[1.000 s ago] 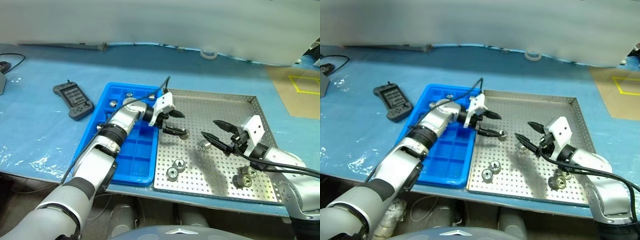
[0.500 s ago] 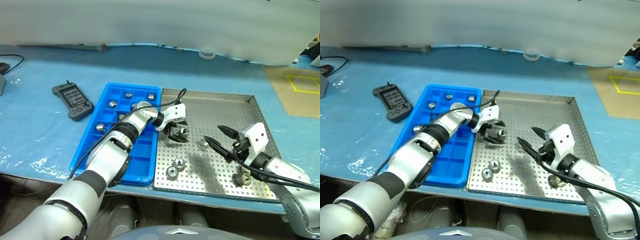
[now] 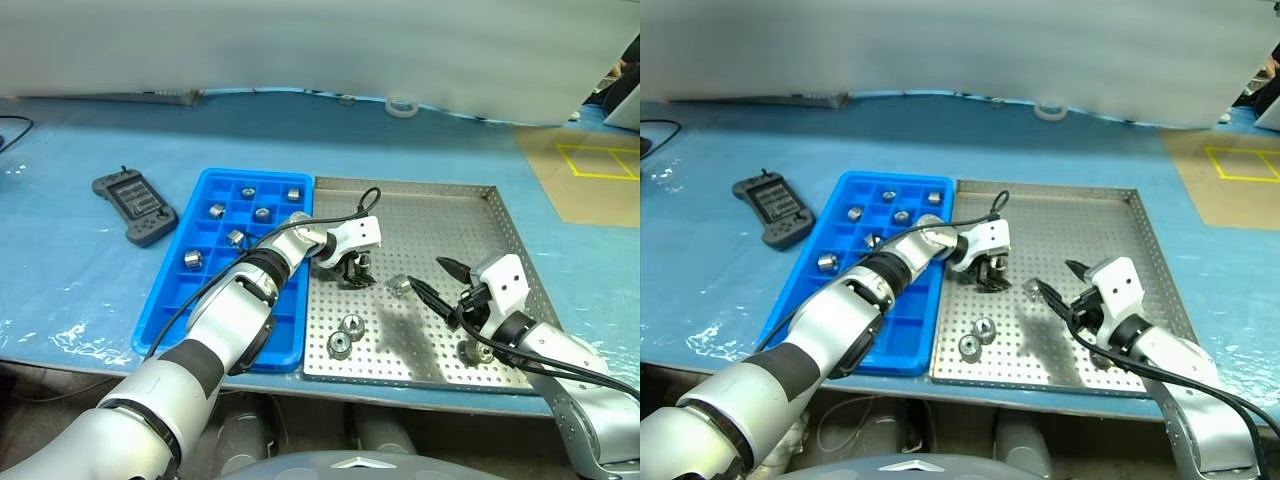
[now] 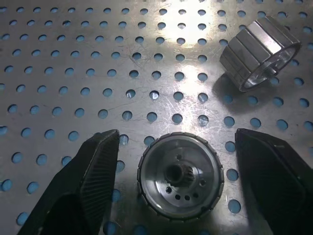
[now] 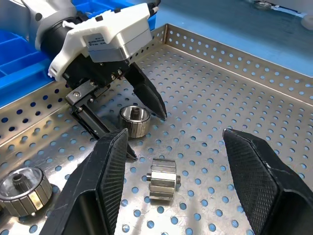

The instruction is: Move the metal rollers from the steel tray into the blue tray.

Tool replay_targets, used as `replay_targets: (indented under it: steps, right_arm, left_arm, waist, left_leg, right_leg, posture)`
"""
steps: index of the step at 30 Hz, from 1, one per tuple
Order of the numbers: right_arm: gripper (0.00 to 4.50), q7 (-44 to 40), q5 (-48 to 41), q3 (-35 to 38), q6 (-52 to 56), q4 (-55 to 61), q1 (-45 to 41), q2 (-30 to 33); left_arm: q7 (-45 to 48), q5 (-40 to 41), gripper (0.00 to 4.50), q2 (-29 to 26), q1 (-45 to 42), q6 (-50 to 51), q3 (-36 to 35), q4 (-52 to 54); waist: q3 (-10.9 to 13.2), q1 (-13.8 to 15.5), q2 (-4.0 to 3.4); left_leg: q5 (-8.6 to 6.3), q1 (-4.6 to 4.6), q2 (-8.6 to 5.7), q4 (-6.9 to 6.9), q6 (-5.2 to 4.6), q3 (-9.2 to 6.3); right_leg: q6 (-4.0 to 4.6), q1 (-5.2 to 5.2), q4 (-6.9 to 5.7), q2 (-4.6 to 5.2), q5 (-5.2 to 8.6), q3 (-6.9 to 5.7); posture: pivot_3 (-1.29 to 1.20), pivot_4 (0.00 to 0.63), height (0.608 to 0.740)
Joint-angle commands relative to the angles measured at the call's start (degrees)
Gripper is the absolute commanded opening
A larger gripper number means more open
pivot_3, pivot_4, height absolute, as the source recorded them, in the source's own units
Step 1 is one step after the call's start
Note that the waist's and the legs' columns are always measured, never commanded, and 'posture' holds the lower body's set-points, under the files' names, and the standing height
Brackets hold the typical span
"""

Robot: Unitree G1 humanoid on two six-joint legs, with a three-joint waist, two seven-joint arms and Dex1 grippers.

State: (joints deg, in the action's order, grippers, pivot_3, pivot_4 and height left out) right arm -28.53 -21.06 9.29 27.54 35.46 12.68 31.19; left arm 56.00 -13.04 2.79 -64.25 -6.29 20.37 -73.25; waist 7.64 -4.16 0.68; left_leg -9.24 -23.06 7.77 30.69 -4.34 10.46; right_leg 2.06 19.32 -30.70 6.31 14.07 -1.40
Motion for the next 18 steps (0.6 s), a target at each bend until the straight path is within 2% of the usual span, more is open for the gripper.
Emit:
replay_targets:
  steps: [1,3,4,7,13,18]
  right_arm:
    - [3.24,0.7,0.2,-0.1,0.2,1.9,-0.8,-0.2]
    - [3.24,1.0,0.4,-0.2,0.6,2.1,-1.3,0.1]
    - [3.24,1.0,0.9,-0.5,0.8,2.1,-1.5,0.5]
    - [3.24,0.8,1.0,-0.4,1.3,2.0,-2.3,1.1]
    - [3.24,0.1,-0.2,-0.4,2.6,2.0,-5.2,1.4]
    - [3.24,-0.7,0.5,-2.1,3.0,0.5,-7.8,1.4]
  left_arm:
    - [-0.2,-1.9,3.25,-0.8,0.4,0.1,0.5,-0.4]
    - [3.5,-1.9,3.25,-1.9,1.2,-2.1,0.9,0.1]
    - [4.8,-2.3,2.86,-2.6,1.7,-3.4,1.3,0.4]
    - [0.0,-3.8,2.08,-3.1,1.8,-2.4,1.6,-0.1]
    - [4.7,2.0,2.08,-3.7,1.1,-1.2,-4.0,1.7]
    - [3.8,0.7,2.08,-5.4,1.5,-3.7,-4.0,2.6]
  waist:
    - [0.0,-0.1,0.0]
    - [0.0,-0.1,0.0]
    - [0.0,-0.2,0.01]
    - [0.0,-0.4,0.03]
    - [0.0,-1.0,0.05]
    - [0.0,-1.2,0.04]
  left_leg:
    - [0.0,0.0,0.0,0.0,0.0,0.0]
    - [0.0,0.0,0.0,0.0,0.0,0.0]
    - [0.0,0.0,0.0,-0.01,0.0,0.0]
    - [-0.01,-0.01,0.01,-0.06,0.01,0.0]
    - [-0.01,-0.01,0.01,-0.04,0.02,0.0]
    - [-0.02,-0.08,0.02,-0.07,0.04,0.0]
  right_leg:
    - [0.0,0.0,0.0,0.0,0.0,0.0]
    - [0.0,0.01,0.0,0.0,0.0,0.0]
    - [0.0,0.02,0.0,0.0,0.0,0.0]
    - [0.0,0.05,0.01,0.0,0.0,-0.01]
    - [0.0,0.05,0.01,0.01,0.0,-0.02]
    - [0.0,0.21,0.0,0.01,0.0,-0.01]
  posture:
    - [-0.5,0.15,0.74]
    - [-0.5,0.15,0.74]
    - [-0.49,0.15,0.74]
    - [-0.48,0.15,0.74]
    - [-0.45,0.15,0.74]
    - [-0.43,0.15,0.74]
